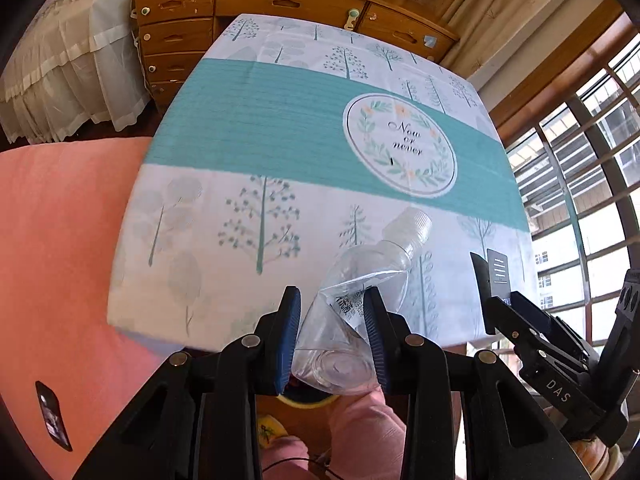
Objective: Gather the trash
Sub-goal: 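Carry the clear bottle and black card down over the bin with both tools, then open the right tool to drop the card while the left tool releases the bottle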
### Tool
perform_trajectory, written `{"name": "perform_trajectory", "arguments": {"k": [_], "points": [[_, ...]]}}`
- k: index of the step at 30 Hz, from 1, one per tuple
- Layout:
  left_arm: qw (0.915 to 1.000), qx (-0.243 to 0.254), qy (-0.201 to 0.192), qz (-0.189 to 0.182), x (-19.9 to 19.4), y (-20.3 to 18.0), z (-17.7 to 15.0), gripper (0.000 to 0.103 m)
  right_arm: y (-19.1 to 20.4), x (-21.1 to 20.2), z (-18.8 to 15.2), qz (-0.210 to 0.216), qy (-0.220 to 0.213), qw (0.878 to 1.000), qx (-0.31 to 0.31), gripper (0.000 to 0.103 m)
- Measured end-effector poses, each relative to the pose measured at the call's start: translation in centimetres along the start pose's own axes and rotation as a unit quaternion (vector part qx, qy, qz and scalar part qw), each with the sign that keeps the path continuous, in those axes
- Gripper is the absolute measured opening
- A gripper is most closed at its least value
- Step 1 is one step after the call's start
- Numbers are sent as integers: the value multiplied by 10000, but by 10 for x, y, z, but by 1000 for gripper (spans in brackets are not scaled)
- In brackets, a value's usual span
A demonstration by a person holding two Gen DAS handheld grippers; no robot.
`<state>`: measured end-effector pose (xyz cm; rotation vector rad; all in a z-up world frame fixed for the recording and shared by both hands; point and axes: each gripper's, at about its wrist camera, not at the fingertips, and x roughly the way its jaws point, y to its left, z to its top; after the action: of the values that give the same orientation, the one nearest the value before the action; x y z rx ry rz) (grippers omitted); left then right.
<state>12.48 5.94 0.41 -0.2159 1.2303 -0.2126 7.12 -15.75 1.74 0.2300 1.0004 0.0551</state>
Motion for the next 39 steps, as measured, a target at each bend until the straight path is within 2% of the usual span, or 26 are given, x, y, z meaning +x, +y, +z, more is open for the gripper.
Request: {"name": "perform_trajectory", "arguments": {"k": [7,12,13,17,25,29,32,33,34,36,39], "points": [[9993,269,261,-26,-23,22,-90,32,25,-30,-91,-92,527,9986,-5,57],[9981,431,421,103,-4,24,-142,32,26,-21,-132,-188,964,9951,-135,57],[9979,402,506,111,14,14,-139,32,25,-16,-142,-203,1056,9941,-148,57],[9956,364,838,203,68,16,-168,32,10,23,-179,-244,1475,9887,-104,57],[9915,176,1220,421,195,31,-221,33,-37,139,-235,-321,1890,9814,89,57],[9904,62,1309,436,245,39,-235,33,-50,195,-258,-181,2095,9776,102,57],[9894,-25,1404,381,279,47,-242,41,-60,230,-275,-142,2202,9752,193,58],[9889,-55,1433,400,288,50,-244,52,-63,239,-280,-149,2226,9746,207,63],[9886,-94,1447,398,296,52,-246,58,-64,248,-279,-168,2228,9745,206,69],[9886,-149,1435,420,310,58,-250,81,-71,264,-283,-244,2239,9741,190,71],[9890,-180,1370,533,319,65,-252,84,-78,274,-288,-198,2264,9736,232,71]]}}
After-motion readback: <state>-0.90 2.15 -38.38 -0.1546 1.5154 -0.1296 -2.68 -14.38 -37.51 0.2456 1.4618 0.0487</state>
